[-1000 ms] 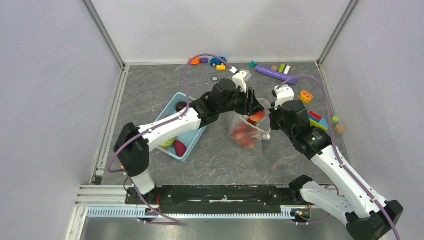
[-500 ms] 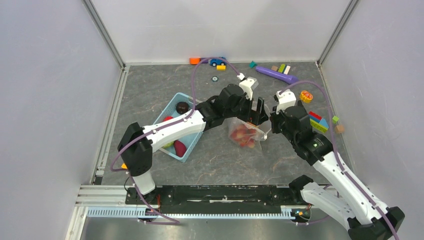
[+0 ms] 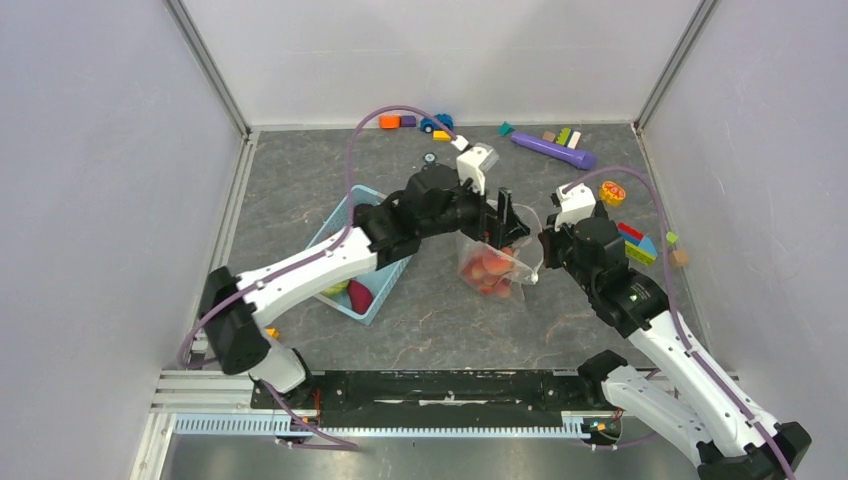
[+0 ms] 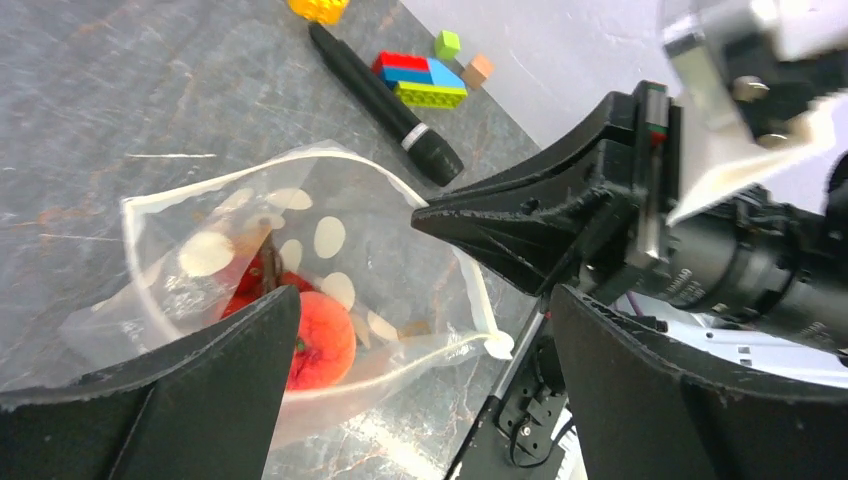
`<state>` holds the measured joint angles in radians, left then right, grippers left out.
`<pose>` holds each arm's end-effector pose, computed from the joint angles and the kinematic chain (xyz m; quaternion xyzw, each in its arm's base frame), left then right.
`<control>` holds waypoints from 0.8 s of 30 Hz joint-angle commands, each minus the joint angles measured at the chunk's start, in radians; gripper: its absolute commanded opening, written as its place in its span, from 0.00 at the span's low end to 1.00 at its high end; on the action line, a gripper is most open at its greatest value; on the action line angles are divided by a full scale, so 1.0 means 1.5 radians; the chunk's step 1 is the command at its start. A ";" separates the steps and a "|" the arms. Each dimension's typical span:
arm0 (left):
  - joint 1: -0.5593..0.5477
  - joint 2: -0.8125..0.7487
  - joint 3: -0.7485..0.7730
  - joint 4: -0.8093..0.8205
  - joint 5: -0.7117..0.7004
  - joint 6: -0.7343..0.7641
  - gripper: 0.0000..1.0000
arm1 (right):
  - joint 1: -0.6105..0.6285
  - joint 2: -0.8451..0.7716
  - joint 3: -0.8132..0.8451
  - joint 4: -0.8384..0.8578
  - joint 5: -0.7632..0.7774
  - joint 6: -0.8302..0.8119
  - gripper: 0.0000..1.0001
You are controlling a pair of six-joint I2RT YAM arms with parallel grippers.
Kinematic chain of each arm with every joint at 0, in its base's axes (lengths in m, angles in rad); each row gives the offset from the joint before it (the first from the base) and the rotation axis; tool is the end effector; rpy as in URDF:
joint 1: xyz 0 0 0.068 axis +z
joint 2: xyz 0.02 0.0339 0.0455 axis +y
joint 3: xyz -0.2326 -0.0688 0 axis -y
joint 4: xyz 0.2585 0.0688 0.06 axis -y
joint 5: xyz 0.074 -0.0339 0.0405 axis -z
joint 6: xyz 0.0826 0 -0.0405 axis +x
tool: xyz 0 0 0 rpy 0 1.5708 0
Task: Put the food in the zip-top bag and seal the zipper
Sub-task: Pick up the fake vegetable from the bin.
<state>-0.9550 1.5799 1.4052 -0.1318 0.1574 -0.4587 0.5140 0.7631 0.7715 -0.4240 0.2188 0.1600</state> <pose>0.2409 -0.3629 0.3133 0.2426 0.7682 -0.4308 0.4067 0.2277 0.1080 0.2740 -0.0879 0.8303 0.0931 0.5425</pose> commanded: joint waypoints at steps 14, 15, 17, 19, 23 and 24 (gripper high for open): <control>0.166 -0.263 -0.198 -0.319 -0.391 -0.165 1.00 | -0.002 0.004 -0.010 0.033 0.010 -0.020 0.00; 0.195 -0.270 -0.203 -0.349 -0.381 -0.177 1.00 | -0.002 0.005 -0.010 0.034 0.010 -0.019 0.00; 0.238 -0.285 -0.213 -0.393 -0.372 -0.191 1.00 | -0.002 0.009 -0.010 0.035 0.011 -0.018 0.00; 0.259 -0.298 -0.226 -0.428 -0.402 -0.200 1.00 | -0.002 0.011 -0.010 0.035 0.011 -0.018 0.00; 0.274 -0.317 -0.229 -0.500 -0.454 -0.232 1.00 | -0.003 0.012 -0.010 0.035 0.013 -0.018 0.00; 0.278 -0.320 -0.231 -0.512 -0.463 -0.243 1.00 | -0.002 0.012 -0.011 0.034 0.015 -0.018 0.00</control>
<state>-0.5522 1.1404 1.0622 -0.7719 -0.4328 -0.7189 0.5140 0.7811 0.7586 -0.4049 0.2222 0.1478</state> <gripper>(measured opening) 0.994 0.010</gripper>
